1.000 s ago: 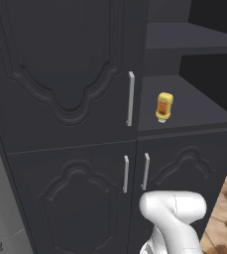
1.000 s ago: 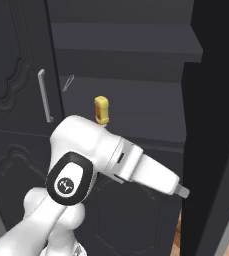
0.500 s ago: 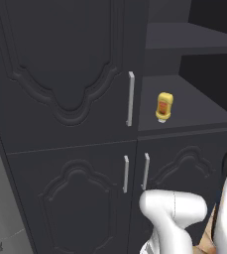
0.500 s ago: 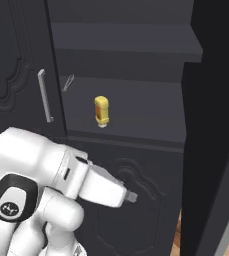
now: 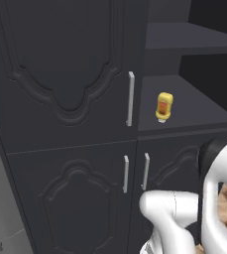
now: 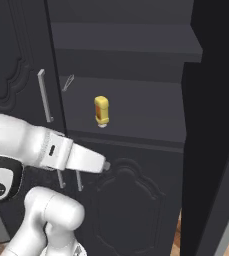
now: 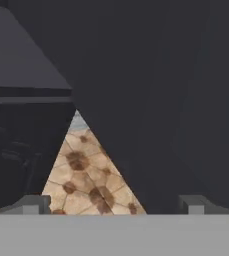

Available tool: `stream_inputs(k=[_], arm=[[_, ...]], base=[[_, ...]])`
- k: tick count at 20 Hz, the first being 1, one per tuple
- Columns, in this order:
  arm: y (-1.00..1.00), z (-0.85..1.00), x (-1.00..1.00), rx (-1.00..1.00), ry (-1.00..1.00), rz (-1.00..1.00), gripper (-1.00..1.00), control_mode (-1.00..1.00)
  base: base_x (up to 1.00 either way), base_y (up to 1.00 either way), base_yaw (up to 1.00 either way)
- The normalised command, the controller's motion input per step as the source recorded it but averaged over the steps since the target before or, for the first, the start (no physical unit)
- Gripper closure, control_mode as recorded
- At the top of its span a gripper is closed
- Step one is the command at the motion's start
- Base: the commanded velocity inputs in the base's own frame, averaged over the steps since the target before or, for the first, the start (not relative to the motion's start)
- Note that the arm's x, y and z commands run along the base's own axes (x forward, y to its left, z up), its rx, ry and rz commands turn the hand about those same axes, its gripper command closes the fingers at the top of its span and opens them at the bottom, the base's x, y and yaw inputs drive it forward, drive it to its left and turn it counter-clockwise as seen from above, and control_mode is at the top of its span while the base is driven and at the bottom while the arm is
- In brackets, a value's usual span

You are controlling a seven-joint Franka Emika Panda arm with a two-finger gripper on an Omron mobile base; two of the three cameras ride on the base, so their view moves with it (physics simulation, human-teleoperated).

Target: The dining table condiment station is running low on mustard. Refill the condiment station by opening the cabinet and taking the mustard from the cabinet and placing it on the dining table.

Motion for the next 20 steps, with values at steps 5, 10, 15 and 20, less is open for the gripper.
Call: stream_inputs(k=[5,10,15,20], arm=[[0.17,-0.2,0.6,0.17,-0.06,0.38,-1.0,-1.0],[0.05,-0.16,0.71,0.2,-0.08,0.41,-1.0,-1.0],[0.18,-0.23,0.53,0.23,-0.13,0.34,-1.0,-1.0],[0.18,-0.1,0.43,0.25,-0.14,0.27,-1.0,-1.0]], base=[[0.0,0.0,0.0],[0.0,0.0,0.0],[0.0,0.0,0.0],[0.0,0.0,0.0]])
